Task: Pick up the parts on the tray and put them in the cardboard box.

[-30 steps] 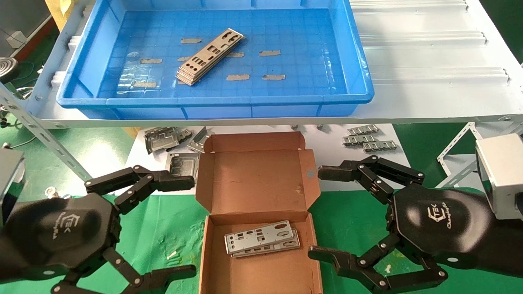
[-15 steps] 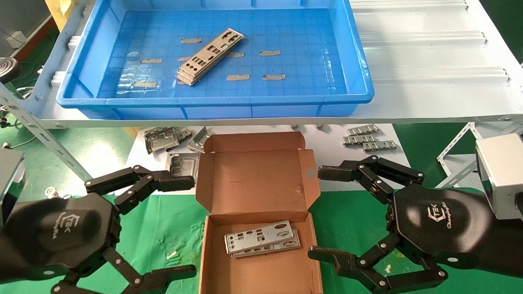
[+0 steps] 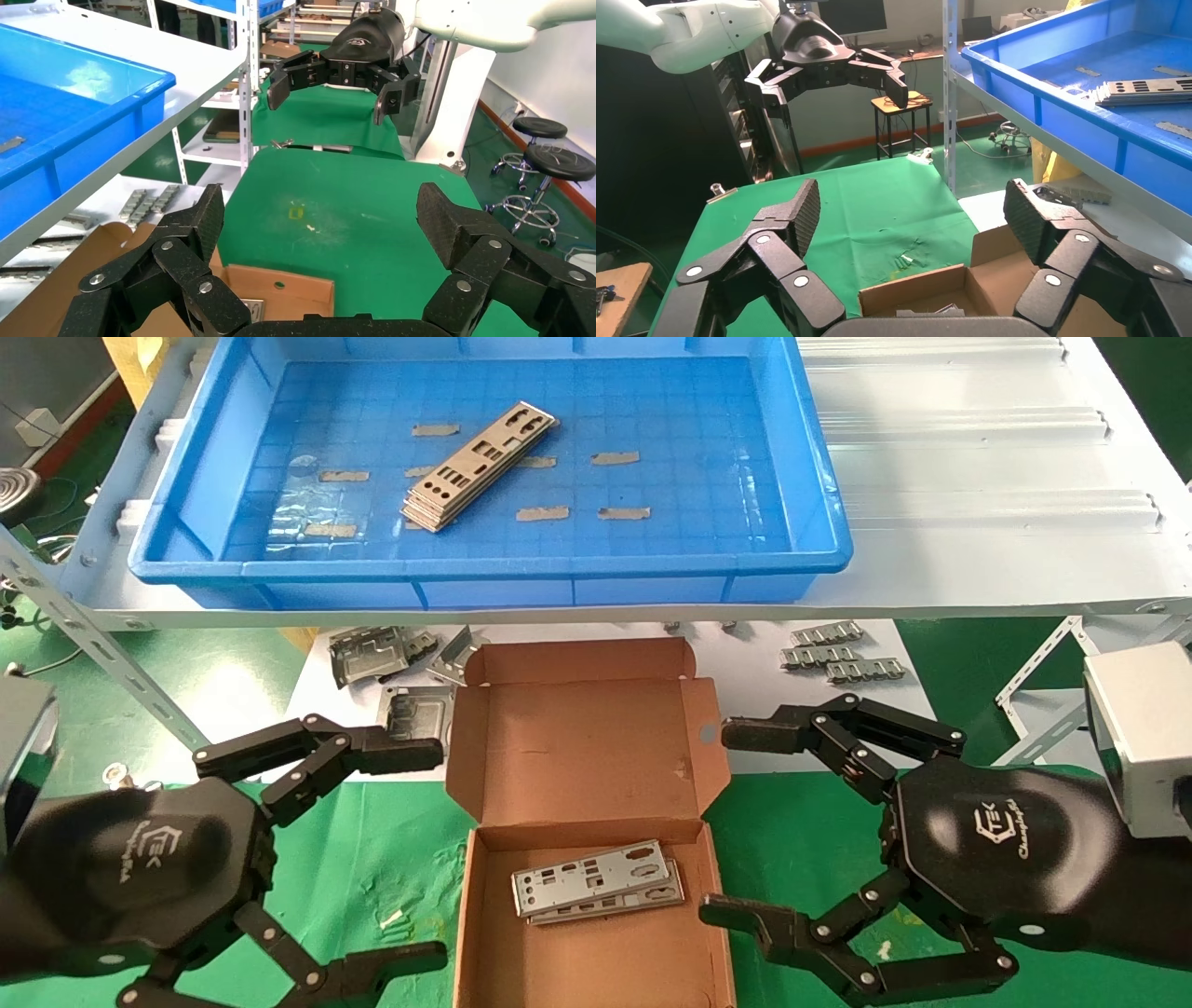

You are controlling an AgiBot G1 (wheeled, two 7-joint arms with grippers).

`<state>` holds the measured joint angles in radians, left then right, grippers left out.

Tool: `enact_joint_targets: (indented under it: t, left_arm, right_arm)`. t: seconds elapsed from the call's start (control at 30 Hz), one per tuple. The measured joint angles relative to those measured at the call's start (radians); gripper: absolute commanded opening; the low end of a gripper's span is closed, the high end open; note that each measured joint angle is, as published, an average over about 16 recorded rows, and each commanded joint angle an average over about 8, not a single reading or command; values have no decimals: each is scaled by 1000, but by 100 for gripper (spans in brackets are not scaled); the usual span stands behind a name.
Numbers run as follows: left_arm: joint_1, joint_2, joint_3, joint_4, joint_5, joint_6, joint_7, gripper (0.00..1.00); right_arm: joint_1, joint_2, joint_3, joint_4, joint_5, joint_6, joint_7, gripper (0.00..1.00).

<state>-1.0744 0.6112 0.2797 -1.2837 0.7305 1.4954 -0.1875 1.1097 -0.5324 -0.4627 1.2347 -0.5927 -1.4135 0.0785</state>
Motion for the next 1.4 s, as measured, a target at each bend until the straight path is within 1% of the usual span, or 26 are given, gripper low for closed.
enact_joint_targets:
  t: [1.13, 1.27, 1.4]
  left_arm:
    - [-1, 0, 0, 0, 0, -1, 0, 100]
    - [-21, 7, 1, 2, 9, -10, -4, 100]
    - [-79, 26, 12, 14, 43, -36, -22, 100]
  right_arm:
    - [0, 0, 0, 0, 0, 0, 0, 0]
    - [0, 0, 0, 0, 0, 0, 0, 0]
    - [0, 0, 0, 0, 0, 0, 0, 0]
